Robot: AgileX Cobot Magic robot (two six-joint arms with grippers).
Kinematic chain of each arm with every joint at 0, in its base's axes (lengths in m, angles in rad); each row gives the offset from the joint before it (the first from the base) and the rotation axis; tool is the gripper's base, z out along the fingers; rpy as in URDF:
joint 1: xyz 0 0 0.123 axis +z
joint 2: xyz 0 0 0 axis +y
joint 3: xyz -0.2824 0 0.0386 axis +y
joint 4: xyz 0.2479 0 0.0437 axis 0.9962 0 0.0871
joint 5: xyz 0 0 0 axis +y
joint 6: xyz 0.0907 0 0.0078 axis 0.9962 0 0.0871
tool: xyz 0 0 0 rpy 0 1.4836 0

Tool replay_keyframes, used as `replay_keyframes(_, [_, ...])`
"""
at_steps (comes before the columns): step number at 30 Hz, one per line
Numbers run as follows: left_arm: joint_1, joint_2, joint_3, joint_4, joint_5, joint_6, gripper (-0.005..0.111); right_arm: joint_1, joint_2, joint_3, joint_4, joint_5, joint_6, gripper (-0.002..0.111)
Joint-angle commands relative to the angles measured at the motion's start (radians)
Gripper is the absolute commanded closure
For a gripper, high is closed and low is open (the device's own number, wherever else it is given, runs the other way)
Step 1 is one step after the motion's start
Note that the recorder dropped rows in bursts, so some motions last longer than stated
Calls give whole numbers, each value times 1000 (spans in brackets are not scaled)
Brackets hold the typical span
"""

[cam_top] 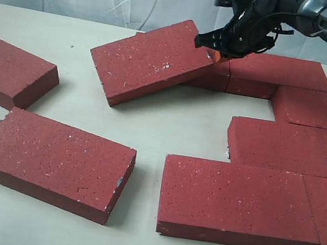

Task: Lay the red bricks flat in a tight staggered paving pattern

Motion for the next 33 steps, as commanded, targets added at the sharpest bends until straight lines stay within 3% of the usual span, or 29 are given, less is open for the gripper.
replay_keyframes(1, [6,-5,5,7,-9,-8,107,39,-10,-9,22,83,-55,109])
replay_keyframes(11, [6,-5,5,7,-9,-8,107,108,-30,-9,43,367,-156,109])
replay_keyframes(20, [6,-5,5,7,-9,-8,107,108,-90,-9,99,387,-189,109])
replay_keyframes(33, [6,-5,5,7,-9,-8,107,108,-87,-9,40,-247,-15,109])
